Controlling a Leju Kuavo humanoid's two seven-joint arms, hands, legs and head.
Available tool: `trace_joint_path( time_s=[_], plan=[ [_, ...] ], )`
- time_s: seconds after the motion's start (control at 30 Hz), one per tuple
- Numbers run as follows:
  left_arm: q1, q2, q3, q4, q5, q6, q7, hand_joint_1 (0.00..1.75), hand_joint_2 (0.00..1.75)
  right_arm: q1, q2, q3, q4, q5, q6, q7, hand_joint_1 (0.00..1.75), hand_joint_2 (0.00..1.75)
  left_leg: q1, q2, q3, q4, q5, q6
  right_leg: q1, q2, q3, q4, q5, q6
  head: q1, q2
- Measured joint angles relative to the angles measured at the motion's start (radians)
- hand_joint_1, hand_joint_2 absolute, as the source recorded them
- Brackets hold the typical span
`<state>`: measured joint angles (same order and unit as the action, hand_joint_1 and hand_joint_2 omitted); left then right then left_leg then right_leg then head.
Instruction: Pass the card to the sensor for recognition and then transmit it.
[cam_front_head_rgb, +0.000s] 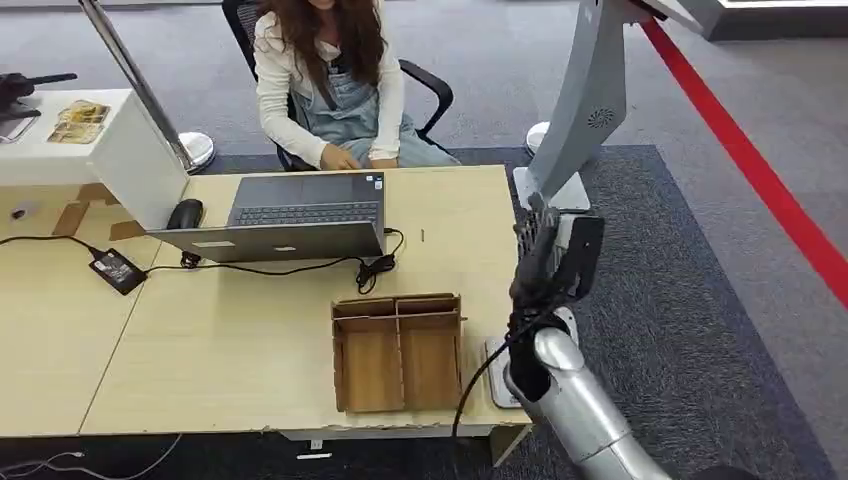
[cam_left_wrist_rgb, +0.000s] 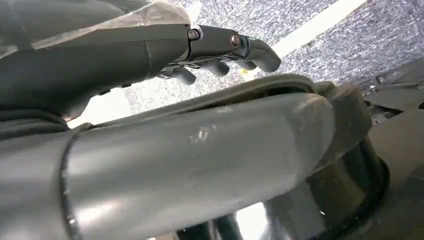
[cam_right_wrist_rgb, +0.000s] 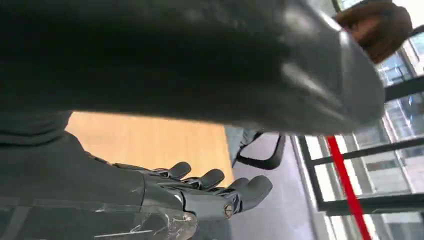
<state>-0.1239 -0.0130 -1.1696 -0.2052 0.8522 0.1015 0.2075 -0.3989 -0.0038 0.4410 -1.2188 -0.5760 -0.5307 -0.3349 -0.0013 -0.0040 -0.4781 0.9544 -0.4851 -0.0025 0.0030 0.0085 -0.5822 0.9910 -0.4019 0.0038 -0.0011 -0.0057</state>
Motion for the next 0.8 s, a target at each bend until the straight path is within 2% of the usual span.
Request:
trace_joint_path(
  time_s=[0.17,0.2,0.43,0.57,0.73,0.8],
  plan=[
    [0.0,-0.005,0.007,0.0,0.0,0.004,0.004,0.0,0.0,0.088,-0.013,-0.034,-0.066,-0.043,-0.021,-0.037,0.0,0.0,0.0,0.0,0.0,0.0,0.0,0.0,0.0,0.0,0.0,0.0,0.0,0.0,0.0,0.0],
    [-0.001,-0.006,0.007,0.0,0.0,0.004,0.007,0.0,0.0,0.098,-0.017,-0.036,-0.075,-0.043,-0.03,-0.042,0.0,1.75,0.0,0.0,0.0,0.0,0.0,0.0,0.0,0.0,0.0,0.0,0.0,0.0,0.0,0.0],
    [-0.002,-0.008,0.007,0.0,-0.014,0.006,0.017,0.0,0.0,0.128,-0.053,-0.062,-0.167,0.005,-0.107,-0.053,0.0,1.75,0.0,0.001,0.0,0.0,0.0,0.0,0.0,0.0,0.0,0.0,0.0,0.0,0.0,0.0],
    [-0.002,-0.008,0.007,0.0,-0.013,0.003,0.012,0.0,0.0,0.147,-0.073,-0.065,-0.211,0.103,-0.126,-0.028,0.0,1.75,0.0,0.001,0.0,0.0,0.0,0.0,0.0,0.0,0.0,0.0,0.0,0.0,0.0,0.0],
    [-0.004,-0.008,0.007,0.0,-0.016,0.0,0.019,0.0,0.0,0.19,-0.103,-0.063,-0.256,0.349,-0.058,0.057,0.0,1.75,0.0,0.001,0.0,0.0,0.0,0.0,0.0,0.0,0.0,0.0,0.0,0.0,0.0,0.0],
    [-0.005,-0.007,0.007,0.0,-0.018,-0.001,0.021,0.0,0.0,0.201,-0.12,-0.062,-0.268,0.402,-0.011,0.099,0.0,1.75,0.0,0.001,0.0,0.0,0.0,0.0,0.0,0.0,0.0,0.0,0.0,0.0,0.0,0.0]
  ],
)
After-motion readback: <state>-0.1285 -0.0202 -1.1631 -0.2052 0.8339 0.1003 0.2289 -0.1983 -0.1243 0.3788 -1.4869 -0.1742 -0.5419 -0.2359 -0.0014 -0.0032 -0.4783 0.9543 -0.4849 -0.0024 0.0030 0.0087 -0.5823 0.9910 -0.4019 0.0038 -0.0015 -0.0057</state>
